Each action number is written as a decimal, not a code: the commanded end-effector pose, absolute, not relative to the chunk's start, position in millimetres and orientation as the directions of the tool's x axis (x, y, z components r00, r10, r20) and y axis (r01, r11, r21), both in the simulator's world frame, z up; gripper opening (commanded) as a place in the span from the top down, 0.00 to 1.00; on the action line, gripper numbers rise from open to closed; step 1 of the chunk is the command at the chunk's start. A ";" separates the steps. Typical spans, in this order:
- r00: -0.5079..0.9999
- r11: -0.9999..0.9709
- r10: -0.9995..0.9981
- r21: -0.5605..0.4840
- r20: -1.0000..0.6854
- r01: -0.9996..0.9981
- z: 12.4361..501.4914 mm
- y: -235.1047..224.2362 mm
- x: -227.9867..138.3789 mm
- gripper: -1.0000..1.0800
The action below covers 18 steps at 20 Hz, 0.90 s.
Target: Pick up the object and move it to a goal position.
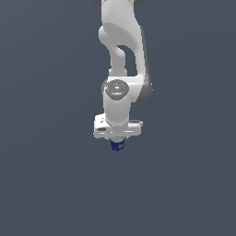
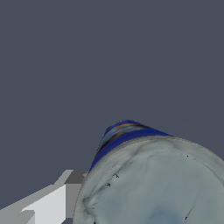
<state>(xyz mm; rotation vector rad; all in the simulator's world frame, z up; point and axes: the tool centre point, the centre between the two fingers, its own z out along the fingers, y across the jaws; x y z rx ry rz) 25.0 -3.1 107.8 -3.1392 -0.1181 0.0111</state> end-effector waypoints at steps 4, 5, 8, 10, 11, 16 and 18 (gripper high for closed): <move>0.997 -0.997 0.075 0.000 -0.001 0.075 157.2 -17.5 25.2 1.00; 0.997 -0.997 0.075 0.000 -0.001 0.075 167.5 -20.6 24.9 1.00; 0.997 -0.997 0.075 0.000 -0.001 0.075 201.1 -30.7 24.0 1.00; 0.997 -0.997 0.075 0.000 -0.001 0.075 224.5 -37.7 23.5 1.00; 0.997 -0.997 0.075 0.000 -0.001 0.075 236.2 -41.2 23.2 1.00; 0.997 -0.997 0.075 -0.001 0.000 0.075 294.4 -58.8 22.2 1.00; 0.997 -0.997 0.075 -0.001 0.000 0.075 316.7 -65.5 22.0 1.00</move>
